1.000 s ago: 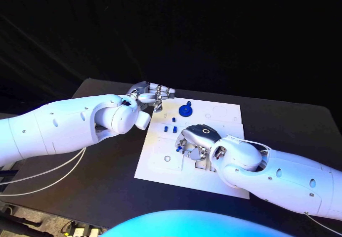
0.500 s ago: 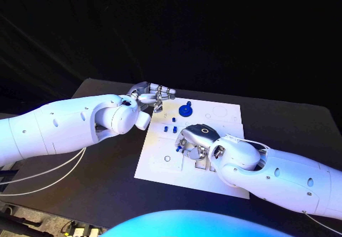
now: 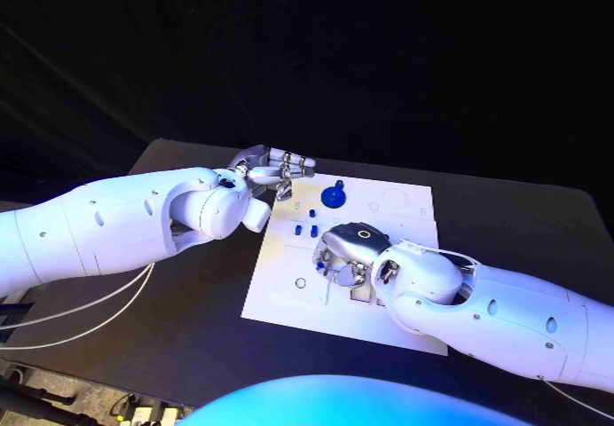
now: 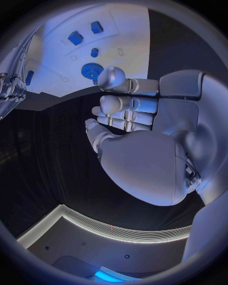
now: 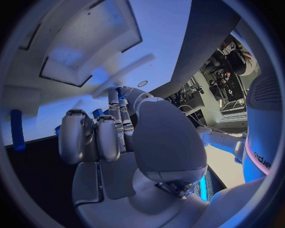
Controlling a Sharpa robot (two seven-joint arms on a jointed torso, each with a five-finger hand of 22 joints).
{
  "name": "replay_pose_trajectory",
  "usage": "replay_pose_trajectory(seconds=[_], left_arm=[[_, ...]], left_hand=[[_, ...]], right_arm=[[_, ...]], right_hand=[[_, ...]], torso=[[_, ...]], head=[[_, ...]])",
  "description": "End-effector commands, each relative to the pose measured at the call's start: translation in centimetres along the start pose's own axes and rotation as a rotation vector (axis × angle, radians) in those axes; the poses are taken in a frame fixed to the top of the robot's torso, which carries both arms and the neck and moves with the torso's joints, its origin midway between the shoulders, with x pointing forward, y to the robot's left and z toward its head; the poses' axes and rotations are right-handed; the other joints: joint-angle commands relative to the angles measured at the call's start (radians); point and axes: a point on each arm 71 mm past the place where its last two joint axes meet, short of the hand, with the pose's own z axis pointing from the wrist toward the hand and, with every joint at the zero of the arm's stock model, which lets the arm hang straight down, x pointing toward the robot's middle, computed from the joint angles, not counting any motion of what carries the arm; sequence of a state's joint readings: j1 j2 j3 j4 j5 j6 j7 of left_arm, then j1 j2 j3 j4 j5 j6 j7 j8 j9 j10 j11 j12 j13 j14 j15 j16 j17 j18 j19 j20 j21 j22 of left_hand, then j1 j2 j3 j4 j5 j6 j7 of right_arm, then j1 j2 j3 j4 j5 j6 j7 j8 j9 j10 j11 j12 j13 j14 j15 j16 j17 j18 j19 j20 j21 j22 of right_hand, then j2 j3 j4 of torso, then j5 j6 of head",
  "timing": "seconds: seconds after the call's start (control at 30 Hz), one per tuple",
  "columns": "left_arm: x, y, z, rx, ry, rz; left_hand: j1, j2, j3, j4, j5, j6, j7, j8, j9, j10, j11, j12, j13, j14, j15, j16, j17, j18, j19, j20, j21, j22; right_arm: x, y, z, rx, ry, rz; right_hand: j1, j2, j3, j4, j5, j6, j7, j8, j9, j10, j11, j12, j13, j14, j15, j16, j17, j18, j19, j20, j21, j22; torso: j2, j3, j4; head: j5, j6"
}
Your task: Assemble the parts on the task board
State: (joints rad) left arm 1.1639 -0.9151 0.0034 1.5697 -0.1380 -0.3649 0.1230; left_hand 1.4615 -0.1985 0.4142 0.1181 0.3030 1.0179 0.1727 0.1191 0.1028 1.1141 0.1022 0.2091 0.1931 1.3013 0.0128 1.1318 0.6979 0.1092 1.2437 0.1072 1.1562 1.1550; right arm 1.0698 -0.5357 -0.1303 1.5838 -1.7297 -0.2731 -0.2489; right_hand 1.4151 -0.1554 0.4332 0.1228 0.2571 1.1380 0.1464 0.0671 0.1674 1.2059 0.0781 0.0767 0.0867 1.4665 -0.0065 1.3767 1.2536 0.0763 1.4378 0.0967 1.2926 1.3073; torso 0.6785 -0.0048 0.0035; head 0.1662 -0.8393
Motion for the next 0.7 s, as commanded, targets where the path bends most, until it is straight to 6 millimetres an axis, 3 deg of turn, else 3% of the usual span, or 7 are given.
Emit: replay_pose_trajectory(seconds=[0.03, 0.2, 0.4, 0.7], left_arm=[[0.2, -0.1, 0.0, 0.005, 0.019, 0.001], [0.2, -0.1, 0.0, 0.004, 0.02, 0.001], [0.2, -0.1, 0.0, 0.003, 0.02, 0.002], [0.1, -0.1, 0.1, 0.001, 0.018, 0.002]], left_hand=[[-0.001, 0.01, 0.0, -0.006, 0.004, -0.005, 0.001, -0.003, -0.001, -0.009, -0.001, 0.004, 0.001, 0.0, 0.007, 0.003, -0.001, 0.008, 0.006, 0.002, -0.002, -0.001], [-0.001, 0.011, 0.0, -0.006, 0.004, -0.005, 0.001, -0.003, -0.001, -0.012, -0.001, 0.005, 0.002, 0.0, 0.007, 0.004, 0.0, 0.008, 0.007, 0.002, -0.002, 0.0], [-0.001, 0.011, 0.0, -0.006, 0.004, -0.005, 0.001, -0.003, -0.001, -0.012, -0.001, 0.005, 0.002, 0.0, 0.007, 0.004, 0.0, 0.008, 0.007, 0.002, -0.002, 0.0], [-0.001, 0.012, 0.0, -0.006, 0.004, -0.005, 0.001, -0.003, -0.001, -0.013, 0.0, 0.006, 0.002, 0.0, 0.007, 0.004, 0.0, 0.008, 0.006, 0.002, -0.002, -0.001]], right_arm=[[0.4, -0.3, -0.1, 0.015, 0.019, -0.015], [0.3, -0.2, -0.1, 0.012, 0.008, -0.011], [-0.1, -0.5, -0.3, 0.023, -0.037, -0.004], [-1.0, -1.2, -2.1, 0.038, -0.075, 0.003]], right_hand=[[-0.015, -0.009, 0.001, -0.006, 0.005, -0.02, 0.006, -0.005, -0.008, -0.041, 0.012, -0.015, -0.015, 0.037, 0.013, -0.012, -0.016, -0.01, -0.017, 0.008, -0.03, 0.13], [-0.029, -0.019, -0.002, -0.012, 0.007, -0.046, 0.015, -0.006, -0.017, -0.079, 0.023, -0.013, -0.021, 0.031, 0.022, -0.024, -0.035, -0.004, -0.031, 0.017, -0.061, 0.118], [-0.041, -0.031, -0.016, -0.024, 0.014, -0.108, 0.013, -0.006, -0.037, -0.137, 0.029, -0.008, -0.022, 0.025, 0.027, -0.039, -0.058, 0.007, -0.055, 0.025, -0.114, 0.096], [-0.048, -0.033, -0.031, -0.029, 0.019, -0.109, 0.009, -0.001, -0.04, -0.153, 0.028, 0.002, -0.02, 0.02, 0.027, -0.052, -0.077, 0.011, -0.062, 0.026, -0.133, 0.088]], torso=[[0.0, 0.0005, -0.0016], [-0.001, 0.0011, -0.0006], [-0.001, 0.0009, -0.0007], [0.0, 0.0013, -0.0009]], head=[[0.001, -0.001], [-0.001, 0.0], [-0.002, 0.002], [-0.007, 0.008]])
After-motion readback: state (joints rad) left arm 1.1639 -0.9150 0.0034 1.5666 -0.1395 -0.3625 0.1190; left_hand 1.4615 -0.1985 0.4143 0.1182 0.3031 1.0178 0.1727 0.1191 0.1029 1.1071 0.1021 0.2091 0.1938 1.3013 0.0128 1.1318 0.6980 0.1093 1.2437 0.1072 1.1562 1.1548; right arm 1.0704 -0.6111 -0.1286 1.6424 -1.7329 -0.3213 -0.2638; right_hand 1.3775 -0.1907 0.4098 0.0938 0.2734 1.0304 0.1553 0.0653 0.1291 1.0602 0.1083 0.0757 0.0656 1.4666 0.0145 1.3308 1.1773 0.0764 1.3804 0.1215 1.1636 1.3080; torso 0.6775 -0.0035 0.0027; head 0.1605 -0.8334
